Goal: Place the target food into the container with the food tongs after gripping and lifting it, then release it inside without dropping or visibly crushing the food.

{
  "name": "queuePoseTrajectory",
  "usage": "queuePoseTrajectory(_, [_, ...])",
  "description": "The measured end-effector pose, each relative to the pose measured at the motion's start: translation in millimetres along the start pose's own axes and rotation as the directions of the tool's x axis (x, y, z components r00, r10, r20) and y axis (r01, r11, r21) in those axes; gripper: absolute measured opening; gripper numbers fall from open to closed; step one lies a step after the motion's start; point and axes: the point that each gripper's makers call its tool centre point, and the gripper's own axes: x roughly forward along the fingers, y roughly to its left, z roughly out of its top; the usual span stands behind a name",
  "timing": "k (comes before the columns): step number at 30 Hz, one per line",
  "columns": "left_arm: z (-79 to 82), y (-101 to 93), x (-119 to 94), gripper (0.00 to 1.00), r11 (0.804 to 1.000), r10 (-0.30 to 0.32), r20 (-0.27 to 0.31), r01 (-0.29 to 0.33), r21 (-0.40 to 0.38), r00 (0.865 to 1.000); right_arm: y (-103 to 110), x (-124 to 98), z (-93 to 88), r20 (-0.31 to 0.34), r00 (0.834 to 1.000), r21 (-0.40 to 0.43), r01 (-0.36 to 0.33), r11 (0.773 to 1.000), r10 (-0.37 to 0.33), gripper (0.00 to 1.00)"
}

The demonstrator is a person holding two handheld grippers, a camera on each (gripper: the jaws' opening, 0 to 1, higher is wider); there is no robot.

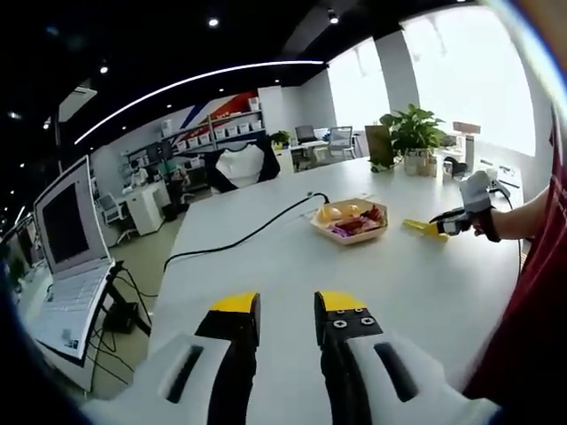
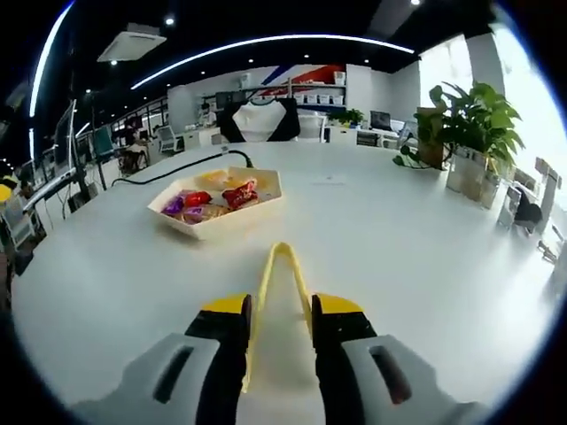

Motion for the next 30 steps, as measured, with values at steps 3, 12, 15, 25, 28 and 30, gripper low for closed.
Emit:
queuePoseTrajectory(3, [5.0,-1.6,3.5,0.26,1.0,-0.014,0.016,0.014,0.007,1.0,4.1,-13.6,20.7,0.07,0.997,-0.038,-0.02,0.999,0.022,0.28])
queuePoseTrajectory(12, [18.8,-2.4,20.1,0.26,0.996,-0.086,0.085,0.087,-0.014,0.993,8.2,-76.7,61.1,0.212,0.977,0.008,-0.017,1.0,0.015,0.2])
queuePoseTrajectory(15, [25.4,2.5,28.3,0.26,0.994,-0.106,0.109,0.108,-0.011,0.988,6.9,-100.4,70.0,0.239,0.971,0.062,-0.034,0.998,0.018,0.24])
queuePoseTrajectory(25, [56.5,13.0,39.9,0.27,0.984,-0.153,0.209,0.169,-0.06,0.966,25.0,-155.0,99.7,0.348,0.932,0.083,-0.137,0.987,0.1,0.41])
queuePoseTrajectory(28, [56.4,16.6,38.2,0.34,0.986,-0.144,0.205,0.158,-0.052,0.968,28.0,-162.7,104.3,0.369,0.922,0.032,-0.137,0.99,0.115,0.54])
queuePoseTrajectory(30, [55.7,26.0,36.2,0.56,0.99,-0.102,0.203,0.119,-0.075,0.974,27.5,-167.1,111.1,0.412,0.906,-0.032,-0.093,0.995,0.098,0.77])
